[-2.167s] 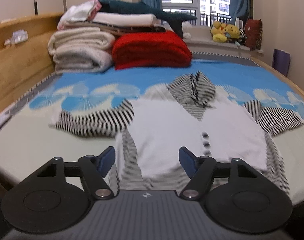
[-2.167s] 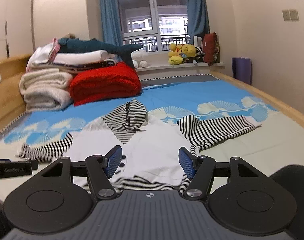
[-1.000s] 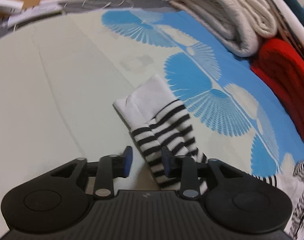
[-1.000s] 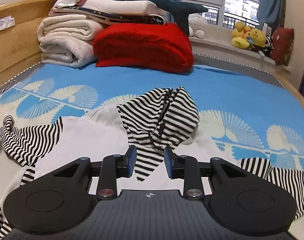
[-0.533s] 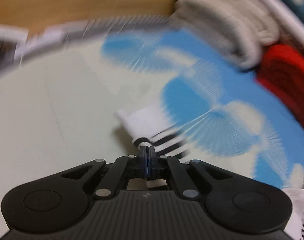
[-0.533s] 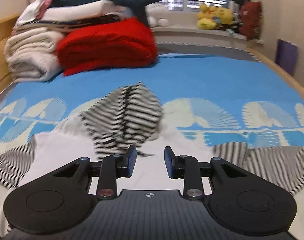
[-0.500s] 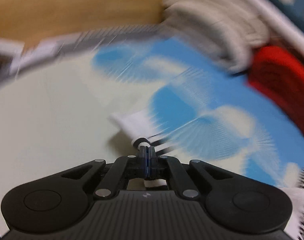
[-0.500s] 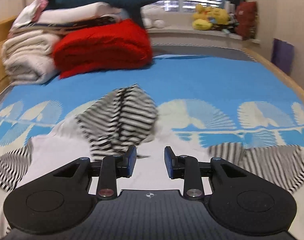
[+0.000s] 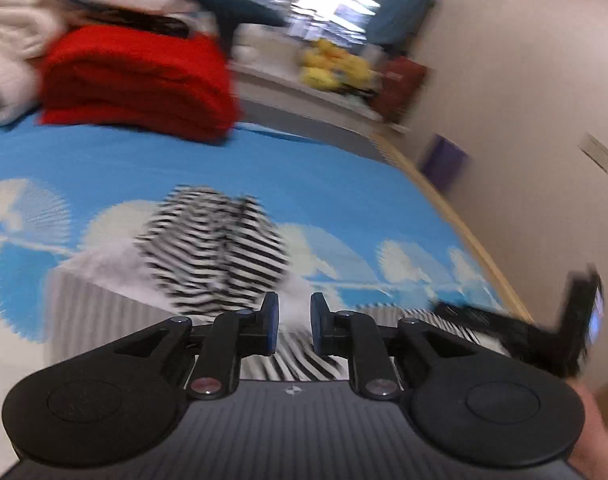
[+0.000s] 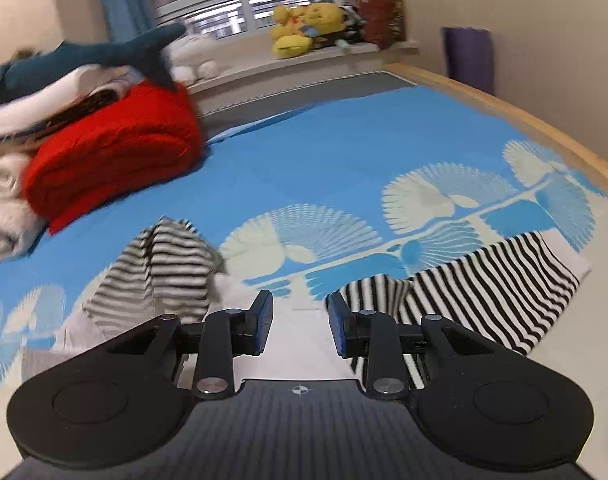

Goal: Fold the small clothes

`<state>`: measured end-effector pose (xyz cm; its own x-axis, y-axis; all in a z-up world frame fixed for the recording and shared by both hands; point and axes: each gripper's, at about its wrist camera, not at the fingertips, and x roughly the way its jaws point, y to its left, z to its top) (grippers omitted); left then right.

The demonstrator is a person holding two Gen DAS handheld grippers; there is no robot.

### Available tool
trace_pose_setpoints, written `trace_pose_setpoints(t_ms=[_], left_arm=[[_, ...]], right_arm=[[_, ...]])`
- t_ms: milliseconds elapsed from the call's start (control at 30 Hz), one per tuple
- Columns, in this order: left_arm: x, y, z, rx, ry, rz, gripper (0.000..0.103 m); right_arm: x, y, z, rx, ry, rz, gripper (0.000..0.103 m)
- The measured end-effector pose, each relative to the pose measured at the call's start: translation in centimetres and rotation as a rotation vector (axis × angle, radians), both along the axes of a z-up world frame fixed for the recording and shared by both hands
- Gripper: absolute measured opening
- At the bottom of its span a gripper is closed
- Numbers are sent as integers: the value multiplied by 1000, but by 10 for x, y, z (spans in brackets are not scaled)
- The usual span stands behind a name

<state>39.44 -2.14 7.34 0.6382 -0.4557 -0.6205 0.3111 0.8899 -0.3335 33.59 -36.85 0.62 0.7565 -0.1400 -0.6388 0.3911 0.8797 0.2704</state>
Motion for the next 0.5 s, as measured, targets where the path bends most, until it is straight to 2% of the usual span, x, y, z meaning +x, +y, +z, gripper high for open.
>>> trace_pose_setpoints(t_ms=[100,200,267,300,367,433,500], left_arm=[[17,21,14,101,55,209,20],[23,48,15,96,58,359,31],[25,58,1,111,54,395,34],[26,59,-13,144,69,404,34],[41,63,-39,235,191,416,32],[51,73,-50,178,243,399,32],[62,78,-48,182,225,387,32]], right_arm=[[2,-13,-6,45,16,-39,33],[6,-22,-15,136,36,-54,33],[9,-27,-25,203,58,-75,33],[10,-27,-31,231,71,-86,32],[15,-29,-47,291,114,-100,32],[21,-30,-69,344,170,-96,33],[31,-27,-92,360,251,-88,34]])
